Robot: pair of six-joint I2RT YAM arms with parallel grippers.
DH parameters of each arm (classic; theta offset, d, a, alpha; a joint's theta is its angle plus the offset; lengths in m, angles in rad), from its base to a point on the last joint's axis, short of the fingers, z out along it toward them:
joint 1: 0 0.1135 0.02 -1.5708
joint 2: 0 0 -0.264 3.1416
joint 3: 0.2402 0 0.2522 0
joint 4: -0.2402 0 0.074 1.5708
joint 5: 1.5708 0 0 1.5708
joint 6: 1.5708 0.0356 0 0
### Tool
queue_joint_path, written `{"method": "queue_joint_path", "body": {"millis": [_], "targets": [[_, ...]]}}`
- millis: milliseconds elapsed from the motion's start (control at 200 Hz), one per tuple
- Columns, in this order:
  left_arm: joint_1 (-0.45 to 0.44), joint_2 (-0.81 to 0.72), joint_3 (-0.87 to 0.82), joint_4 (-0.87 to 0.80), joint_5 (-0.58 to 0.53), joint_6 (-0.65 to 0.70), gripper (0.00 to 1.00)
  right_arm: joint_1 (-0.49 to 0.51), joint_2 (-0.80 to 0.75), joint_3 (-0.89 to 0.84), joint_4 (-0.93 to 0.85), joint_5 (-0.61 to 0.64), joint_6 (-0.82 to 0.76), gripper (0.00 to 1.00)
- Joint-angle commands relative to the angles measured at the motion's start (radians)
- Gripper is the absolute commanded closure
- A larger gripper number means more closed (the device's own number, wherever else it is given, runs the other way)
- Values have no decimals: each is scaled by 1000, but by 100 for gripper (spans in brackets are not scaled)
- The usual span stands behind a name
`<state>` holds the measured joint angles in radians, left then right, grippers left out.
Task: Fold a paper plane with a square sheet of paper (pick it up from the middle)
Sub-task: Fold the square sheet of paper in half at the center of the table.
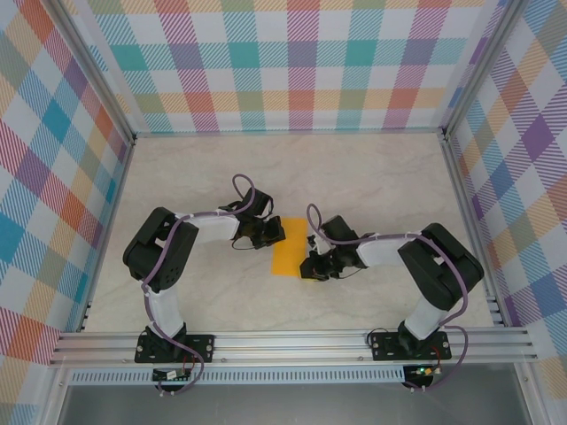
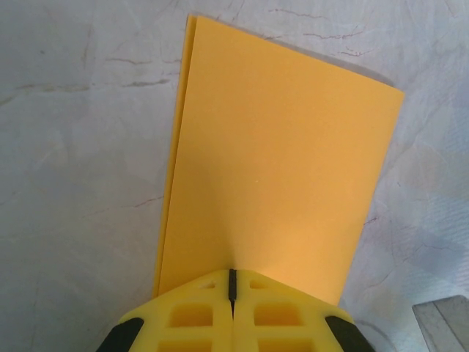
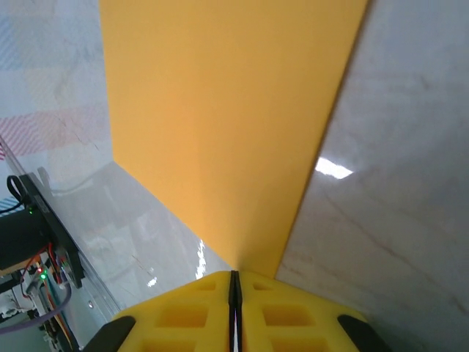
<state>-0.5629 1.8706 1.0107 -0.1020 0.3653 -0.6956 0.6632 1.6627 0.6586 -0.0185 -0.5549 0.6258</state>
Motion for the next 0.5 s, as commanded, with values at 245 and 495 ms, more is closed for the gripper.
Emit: {"method": "queue_joint_path", "body": {"millis": [245, 495], "targets": [[-18, 72, -47, -167, -111, -7, 100, -11, -49, 154, -22, 172, 13, 90], [-17, 86, 75, -188, -65, 109, 100, -88, 43, 241, 37, 274, 31, 90]]}}
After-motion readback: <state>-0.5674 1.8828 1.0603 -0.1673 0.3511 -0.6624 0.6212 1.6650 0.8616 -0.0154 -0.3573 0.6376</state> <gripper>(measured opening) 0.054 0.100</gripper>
